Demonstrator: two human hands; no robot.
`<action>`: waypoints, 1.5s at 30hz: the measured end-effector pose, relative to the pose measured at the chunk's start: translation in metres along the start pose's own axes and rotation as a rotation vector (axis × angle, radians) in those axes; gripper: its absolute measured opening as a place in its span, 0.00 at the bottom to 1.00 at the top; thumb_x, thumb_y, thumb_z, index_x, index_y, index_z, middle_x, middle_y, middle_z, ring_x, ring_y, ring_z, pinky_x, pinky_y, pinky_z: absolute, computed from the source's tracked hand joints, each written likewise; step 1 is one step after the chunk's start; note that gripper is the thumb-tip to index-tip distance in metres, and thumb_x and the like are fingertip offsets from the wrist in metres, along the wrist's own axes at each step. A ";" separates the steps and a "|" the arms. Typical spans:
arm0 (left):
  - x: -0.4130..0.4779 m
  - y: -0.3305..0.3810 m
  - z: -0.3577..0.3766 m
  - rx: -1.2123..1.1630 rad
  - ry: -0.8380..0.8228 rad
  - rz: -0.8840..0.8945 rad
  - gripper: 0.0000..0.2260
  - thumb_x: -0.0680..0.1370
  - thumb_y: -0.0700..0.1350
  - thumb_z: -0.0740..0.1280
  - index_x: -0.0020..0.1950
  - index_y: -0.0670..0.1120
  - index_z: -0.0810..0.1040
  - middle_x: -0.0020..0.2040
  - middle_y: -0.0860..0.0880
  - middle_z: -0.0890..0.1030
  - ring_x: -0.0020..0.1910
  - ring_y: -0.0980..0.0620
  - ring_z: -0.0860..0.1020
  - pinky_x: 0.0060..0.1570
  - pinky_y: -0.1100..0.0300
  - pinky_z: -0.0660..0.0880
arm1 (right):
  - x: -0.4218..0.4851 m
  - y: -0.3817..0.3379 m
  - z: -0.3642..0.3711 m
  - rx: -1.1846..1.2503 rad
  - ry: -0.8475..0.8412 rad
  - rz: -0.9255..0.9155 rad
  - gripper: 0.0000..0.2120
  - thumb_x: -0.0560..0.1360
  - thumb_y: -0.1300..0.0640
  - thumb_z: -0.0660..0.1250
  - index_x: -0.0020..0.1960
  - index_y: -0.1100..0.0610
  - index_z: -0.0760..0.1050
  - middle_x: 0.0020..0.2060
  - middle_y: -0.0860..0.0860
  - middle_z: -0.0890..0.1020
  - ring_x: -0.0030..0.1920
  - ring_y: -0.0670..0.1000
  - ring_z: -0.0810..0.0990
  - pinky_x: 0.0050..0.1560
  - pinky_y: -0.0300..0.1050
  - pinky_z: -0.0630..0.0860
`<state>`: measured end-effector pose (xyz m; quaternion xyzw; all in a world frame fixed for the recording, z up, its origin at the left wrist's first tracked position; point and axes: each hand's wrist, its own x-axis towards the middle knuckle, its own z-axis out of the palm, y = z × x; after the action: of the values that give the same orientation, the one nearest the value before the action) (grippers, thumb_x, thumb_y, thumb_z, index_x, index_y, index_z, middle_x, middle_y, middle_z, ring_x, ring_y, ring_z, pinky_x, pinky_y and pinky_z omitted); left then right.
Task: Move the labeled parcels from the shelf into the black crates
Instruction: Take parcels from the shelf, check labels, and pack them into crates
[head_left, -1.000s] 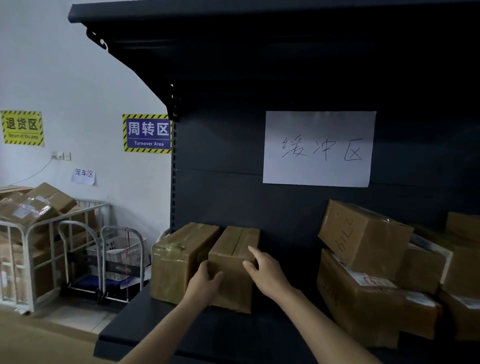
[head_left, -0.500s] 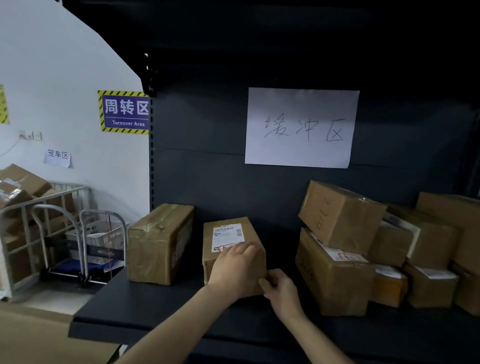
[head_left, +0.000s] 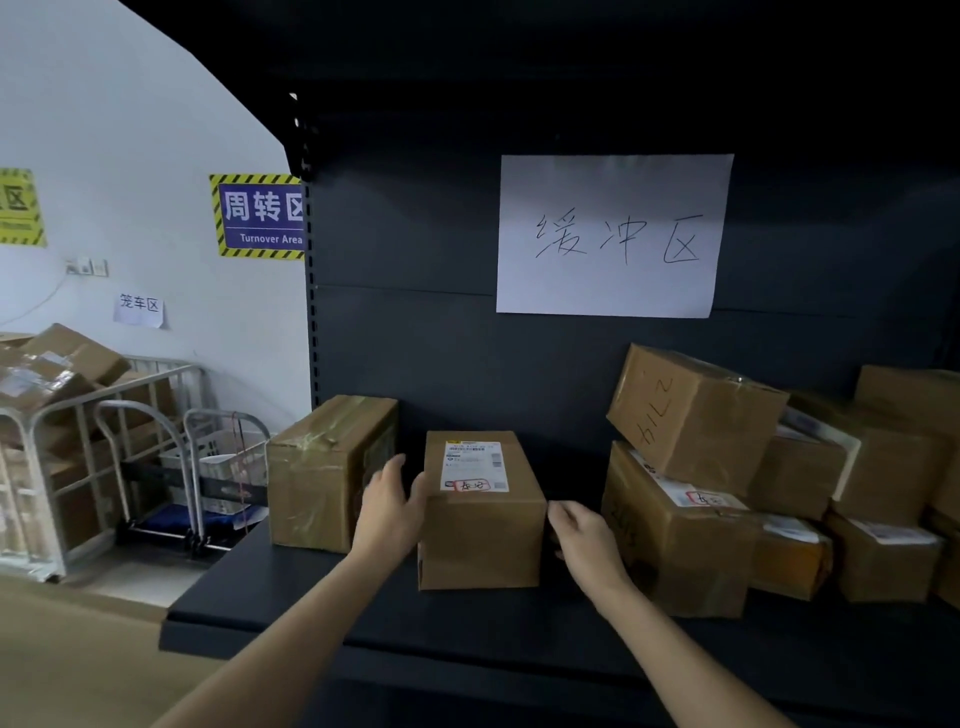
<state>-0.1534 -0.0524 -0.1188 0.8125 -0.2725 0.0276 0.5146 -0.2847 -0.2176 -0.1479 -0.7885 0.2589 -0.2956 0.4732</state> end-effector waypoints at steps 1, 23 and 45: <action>0.001 -0.002 -0.001 -0.129 -0.084 -0.141 0.22 0.81 0.50 0.58 0.72 0.41 0.65 0.67 0.43 0.72 0.66 0.46 0.70 0.63 0.55 0.67 | 0.002 -0.006 0.002 0.031 -0.008 0.013 0.12 0.80 0.49 0.56 0.45 0.49 0.76 0.44 0.49 0.80 0.45 0.45 0.77 0.54 0.51 0.77; -0.019 -0.041 0.023 0.037 -0.491 -0.009 0.35 0.77 0.33 0.60 0.77 0.56 0.48 0.73 0.51 0.67 0.73 0.51 0.64 0.68 0.62 0.61 | -0.011 0.025 0.004 -0.153 -0.125 0.047 0.28 0.77 0.62 0.62 0.74 0.54 0.57 0.68 0.52 0.71 0.69 0.51 0.68 0.68 0.45 0.65; 0.037 -0.018 -0.080 0.728 0.142 -0.052 0.44 0.68 0.68 0.64 0.75 0.48 0.52 0.77 0.39 0.51 0.75 0.39 0.49 0.72 0.44 0.52 | -0.034 0.001 0.002 -0.366 0.089 -0.230 0.33 0.74 0.48 0.67 0.73 0.55 0.57 0.70 0.51 0.65 0.68 0.48 0.67 0.64 0.43 0.69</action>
<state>-0.0948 0.0057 -0.0838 0.9450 -0.1880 0.1658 0.2103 -0.3067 -0.1938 -0.1573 -0.8718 0.2374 -0.3301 0.2733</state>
